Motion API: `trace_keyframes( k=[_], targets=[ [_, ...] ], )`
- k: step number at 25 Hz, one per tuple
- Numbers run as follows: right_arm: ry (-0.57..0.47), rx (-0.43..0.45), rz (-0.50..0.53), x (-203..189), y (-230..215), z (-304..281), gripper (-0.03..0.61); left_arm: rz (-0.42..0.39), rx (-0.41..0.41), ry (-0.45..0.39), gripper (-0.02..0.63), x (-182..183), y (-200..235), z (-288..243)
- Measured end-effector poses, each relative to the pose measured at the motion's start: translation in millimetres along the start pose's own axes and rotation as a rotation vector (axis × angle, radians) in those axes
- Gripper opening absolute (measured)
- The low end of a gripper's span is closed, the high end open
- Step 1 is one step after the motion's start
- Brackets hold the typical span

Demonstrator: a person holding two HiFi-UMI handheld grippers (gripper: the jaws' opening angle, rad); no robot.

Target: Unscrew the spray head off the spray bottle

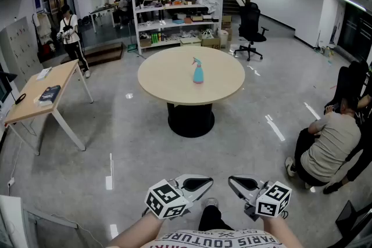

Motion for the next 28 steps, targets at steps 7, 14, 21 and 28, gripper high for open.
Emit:
trace_keyframes(
  k=[7,14,21,28],
  targets=[
    [0.054,0.027,0.038,66,-141,-68,0.001,0.073,0.055,-0.013,0.0,-7,134,-92],
    [0.073,0.084,0.043,153,-270,-151,0.0,0.059,0.142,0.029,0.0,25,282,-163],
    [0.055,0.099,0.056,220,-319,-191,0.0,0.117,0.206,-0.029,0.0,42,359,-182],
    [0.06,0.071,0.049,260,-388,-275,0.0,0.12,0.195,-0.061,0.0,32,483,-202]
  ],
)
Point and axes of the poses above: the fingertips, and each gripper's own axes: z backward along the fingers, y to its left, x out of its top, the point moved 7 cm from there along z, backward along the fingers, and after that the axes turned 12 degrees about -z, right-handed, at the moved point
